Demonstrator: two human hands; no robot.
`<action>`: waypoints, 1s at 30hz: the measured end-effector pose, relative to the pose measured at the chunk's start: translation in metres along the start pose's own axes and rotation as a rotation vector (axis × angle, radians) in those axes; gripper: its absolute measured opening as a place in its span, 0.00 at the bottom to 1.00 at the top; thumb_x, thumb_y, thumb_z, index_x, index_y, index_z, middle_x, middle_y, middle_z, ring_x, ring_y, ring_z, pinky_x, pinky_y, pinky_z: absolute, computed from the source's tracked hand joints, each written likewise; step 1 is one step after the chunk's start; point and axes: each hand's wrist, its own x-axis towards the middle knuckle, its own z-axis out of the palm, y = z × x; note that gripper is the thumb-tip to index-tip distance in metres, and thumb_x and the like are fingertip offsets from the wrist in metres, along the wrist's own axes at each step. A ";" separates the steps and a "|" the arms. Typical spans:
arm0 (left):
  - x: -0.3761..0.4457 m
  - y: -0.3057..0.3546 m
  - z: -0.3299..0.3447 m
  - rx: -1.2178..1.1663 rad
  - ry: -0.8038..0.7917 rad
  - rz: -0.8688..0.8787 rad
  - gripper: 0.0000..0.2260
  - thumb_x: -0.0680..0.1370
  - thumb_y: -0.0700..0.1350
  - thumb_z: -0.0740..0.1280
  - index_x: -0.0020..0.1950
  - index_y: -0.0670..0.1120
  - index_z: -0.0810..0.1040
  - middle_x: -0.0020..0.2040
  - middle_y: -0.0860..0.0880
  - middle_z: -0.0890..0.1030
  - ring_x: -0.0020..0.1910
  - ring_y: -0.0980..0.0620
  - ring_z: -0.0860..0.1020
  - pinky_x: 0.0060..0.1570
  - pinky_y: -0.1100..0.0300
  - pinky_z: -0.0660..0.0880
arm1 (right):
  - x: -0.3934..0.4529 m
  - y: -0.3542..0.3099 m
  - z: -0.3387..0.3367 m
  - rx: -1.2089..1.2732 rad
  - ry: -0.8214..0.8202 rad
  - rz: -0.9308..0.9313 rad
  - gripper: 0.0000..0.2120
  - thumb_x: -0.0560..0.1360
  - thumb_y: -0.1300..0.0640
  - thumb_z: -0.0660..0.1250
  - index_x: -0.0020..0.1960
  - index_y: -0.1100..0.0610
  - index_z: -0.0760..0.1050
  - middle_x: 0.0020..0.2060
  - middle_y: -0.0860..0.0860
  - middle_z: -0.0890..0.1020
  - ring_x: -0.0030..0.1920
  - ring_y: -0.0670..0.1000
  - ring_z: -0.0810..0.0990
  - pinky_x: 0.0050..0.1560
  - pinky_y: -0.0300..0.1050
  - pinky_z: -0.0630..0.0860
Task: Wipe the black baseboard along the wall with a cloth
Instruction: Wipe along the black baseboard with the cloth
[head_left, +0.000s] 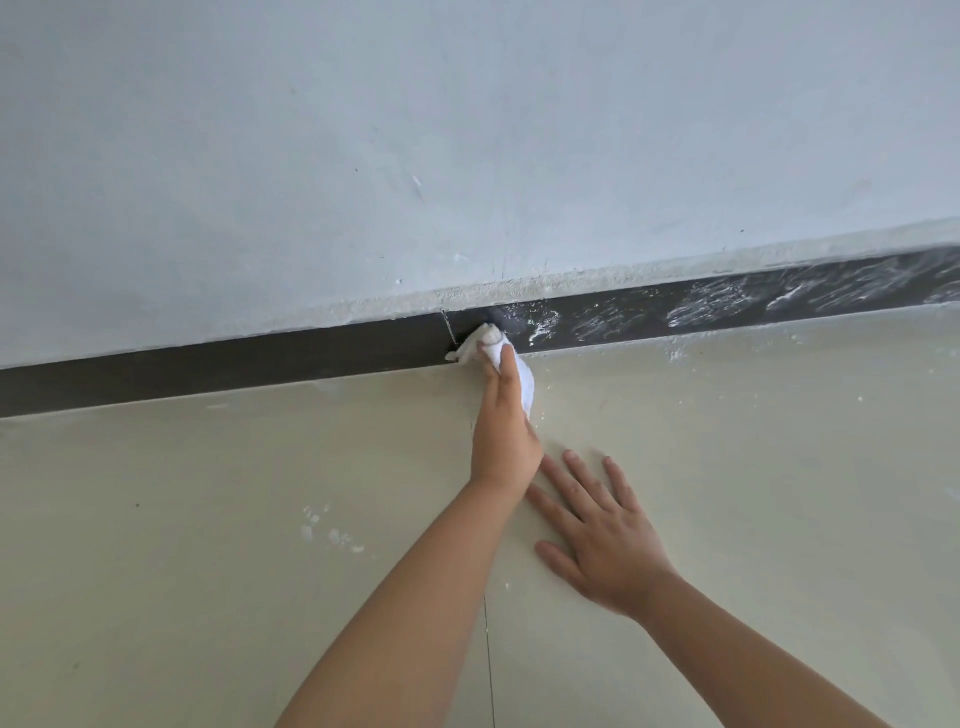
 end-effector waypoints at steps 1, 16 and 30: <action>-0.001 -0.004 -0.002 -0.003 -0.022 -0.004 0.32 0.74 0.30 0.57 0.73 0.45 0.48 0.75 0.43 0.54 0.64 0.42 0.68 0.50 0.63 0.63 | 0.000 0.000 0.000 0.001 -0.002 -0.001 0.35 0.78 0.45 0.32 0.60 0.49 0.77 0.61 0.52 0.77 0.60 0.56 0.77 0.66 0.54 0.48; 0.002 0.000 -0.008 -0.052 0.104 -0.141 0.31 0.74 0.30 0.58 0.73 0.40 0.47 0.74 0.40 0.55 0.71 0.42 0.59 0.59 0.67 0.56 | -0.002 0.002 0.002 -0.024 0.029 -0.016 0.28 0.76 0.41 0.44 0.58 0.49 0.78 0.61 0.52 0.78 0.60 0.55 0.77 0.66 0.54 0.47; -0.001 0.025 -0.016 -0.077 0.226 0.024 0.31 0.72 0.27 0.57 0.72 0.39 0.51 0.74 0.38 0.54 0.71 0.42 0.60 0.51 0.88 0.47 | -0.005 0.003 -0.001 0.018 0.027 0.007 0.26 0.73 0.42 0.46 0.57 0.49 0.78 0.60 0.50 0.78 0.59 0.53 0.77 0.65 0.53 0.47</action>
